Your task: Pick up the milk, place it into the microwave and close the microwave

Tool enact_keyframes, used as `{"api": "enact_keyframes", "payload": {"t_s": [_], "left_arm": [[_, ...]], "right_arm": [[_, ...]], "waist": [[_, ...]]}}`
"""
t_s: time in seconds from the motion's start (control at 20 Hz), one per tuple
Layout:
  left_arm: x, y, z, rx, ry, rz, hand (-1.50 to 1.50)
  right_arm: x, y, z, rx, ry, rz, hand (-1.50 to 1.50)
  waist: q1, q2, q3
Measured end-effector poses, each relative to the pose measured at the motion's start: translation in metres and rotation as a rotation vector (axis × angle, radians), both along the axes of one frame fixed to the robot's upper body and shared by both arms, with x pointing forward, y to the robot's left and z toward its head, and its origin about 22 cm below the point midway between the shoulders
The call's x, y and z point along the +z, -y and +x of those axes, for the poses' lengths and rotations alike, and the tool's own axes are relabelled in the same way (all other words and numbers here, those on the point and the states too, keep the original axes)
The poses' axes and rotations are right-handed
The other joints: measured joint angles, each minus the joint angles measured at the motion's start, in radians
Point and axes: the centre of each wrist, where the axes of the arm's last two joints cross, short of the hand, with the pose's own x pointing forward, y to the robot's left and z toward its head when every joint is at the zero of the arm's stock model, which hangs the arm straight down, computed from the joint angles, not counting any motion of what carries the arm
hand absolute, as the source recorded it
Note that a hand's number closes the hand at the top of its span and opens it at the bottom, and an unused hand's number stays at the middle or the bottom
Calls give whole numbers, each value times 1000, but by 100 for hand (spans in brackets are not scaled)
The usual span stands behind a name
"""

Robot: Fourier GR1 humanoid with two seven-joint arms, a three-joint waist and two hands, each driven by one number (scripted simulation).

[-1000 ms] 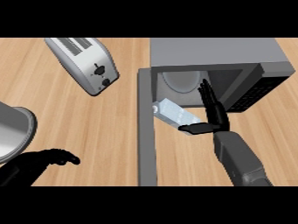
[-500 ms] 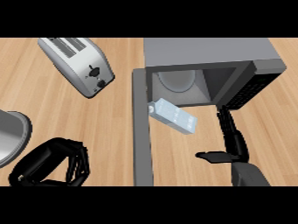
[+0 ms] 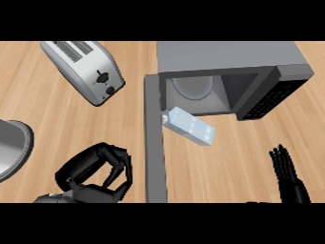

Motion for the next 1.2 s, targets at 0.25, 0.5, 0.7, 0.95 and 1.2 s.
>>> {"api": "enact_keyframes", "payload": {"t_s": [0.25,0.5,0.7,0.95,1.2], "left_arm": [[-17,36,1,-36,28,-1,150],[-38,79,-10,-96,8,20,150],[-47,114,-20,-114,-6,37,150],[-49,148,-27,-70,26,47,150],[-47,169,-26,0,60,64,150]], "right_arm": [[27,24,-34,-1,52,2,-150],[61,28,-48,53,114,34,-150],[88,22,-57,109,156,72,-150],[124,14,-56,205,190,102,-150],[153,1,-53,299,233,116,-150]], "waist": [[5,4,0],[8,7,1],[7,9,2],[2,14,2],[-20,19,2]]}}
